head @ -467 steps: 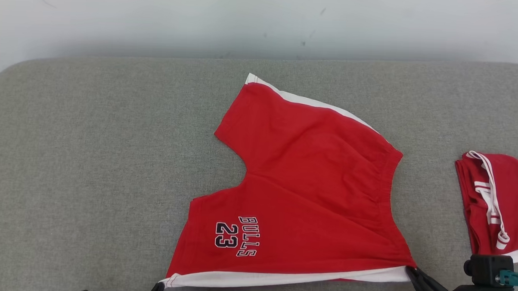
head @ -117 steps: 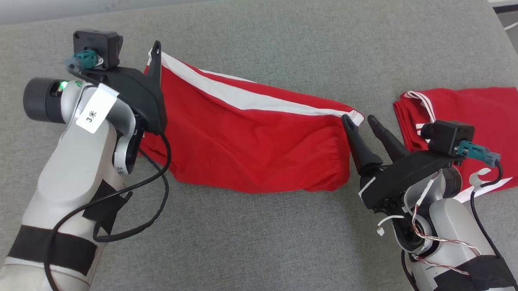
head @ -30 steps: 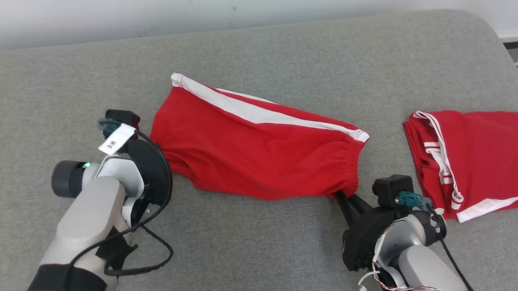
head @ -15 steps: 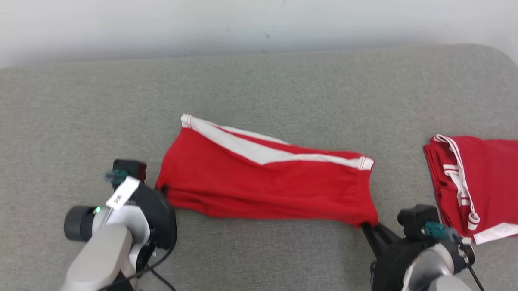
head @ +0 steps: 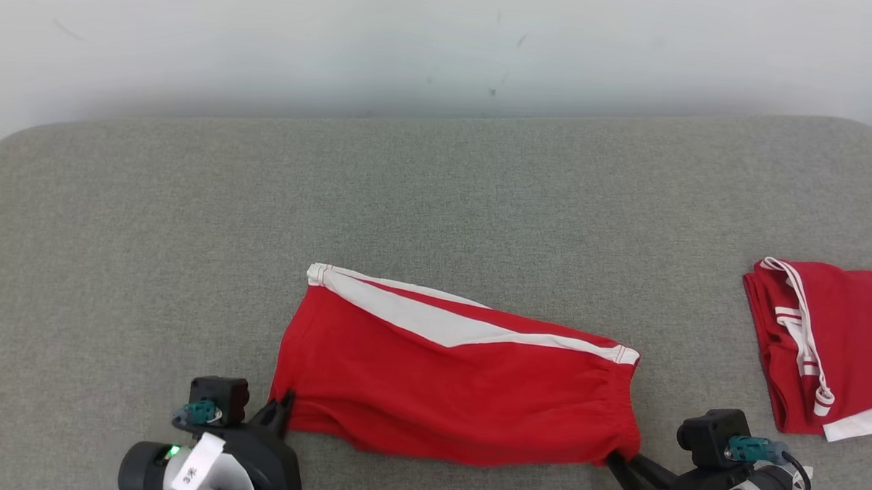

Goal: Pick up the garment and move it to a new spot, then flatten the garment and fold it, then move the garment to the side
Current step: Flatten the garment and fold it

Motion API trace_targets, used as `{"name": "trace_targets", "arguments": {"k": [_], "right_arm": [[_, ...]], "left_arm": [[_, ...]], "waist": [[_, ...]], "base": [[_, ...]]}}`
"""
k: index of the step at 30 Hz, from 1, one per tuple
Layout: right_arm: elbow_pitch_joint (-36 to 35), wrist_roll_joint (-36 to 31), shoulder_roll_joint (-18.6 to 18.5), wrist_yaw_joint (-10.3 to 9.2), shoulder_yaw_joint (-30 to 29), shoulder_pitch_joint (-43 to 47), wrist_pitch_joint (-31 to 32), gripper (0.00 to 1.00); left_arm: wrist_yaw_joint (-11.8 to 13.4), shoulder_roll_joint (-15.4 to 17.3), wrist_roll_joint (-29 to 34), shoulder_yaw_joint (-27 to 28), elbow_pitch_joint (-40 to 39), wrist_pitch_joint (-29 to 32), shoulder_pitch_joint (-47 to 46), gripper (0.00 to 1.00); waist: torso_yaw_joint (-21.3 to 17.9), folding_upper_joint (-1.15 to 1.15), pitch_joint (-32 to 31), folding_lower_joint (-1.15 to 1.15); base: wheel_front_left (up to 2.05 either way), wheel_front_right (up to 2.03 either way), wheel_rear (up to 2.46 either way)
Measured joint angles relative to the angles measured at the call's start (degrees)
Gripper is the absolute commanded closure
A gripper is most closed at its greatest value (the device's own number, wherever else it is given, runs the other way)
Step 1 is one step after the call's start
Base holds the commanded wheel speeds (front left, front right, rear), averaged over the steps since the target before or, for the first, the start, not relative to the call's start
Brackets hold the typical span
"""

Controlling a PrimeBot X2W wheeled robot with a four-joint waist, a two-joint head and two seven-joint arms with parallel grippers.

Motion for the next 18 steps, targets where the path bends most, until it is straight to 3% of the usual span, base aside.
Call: {"name": "trace_targets", "arguments": {"k": [11, 18], "right_arm": [[-1.9, 1.8, -0.1, -0.99, 0.2, 0.3, 4.8, 1.0], [-3.4, 2.5, -1.3, -2.92, -1.4, 0.6, 6.4, 1.0]], "left_arm": [[1.5, 0.8, -0.4, -0.1, -8.8, 0.8, 5.7, 1.0], [2.8, 3.0, -0.5, 0.3, -14.8, 3.0, 10.0, 1.0]], "waist": [[1.3, 0.01, 1.4, 0.01], [1.4, 0.0, 1.7, 0.01]], "base": [[0.0, 0.0, 0.0], [0.0, 0.0, 0.0]]}}
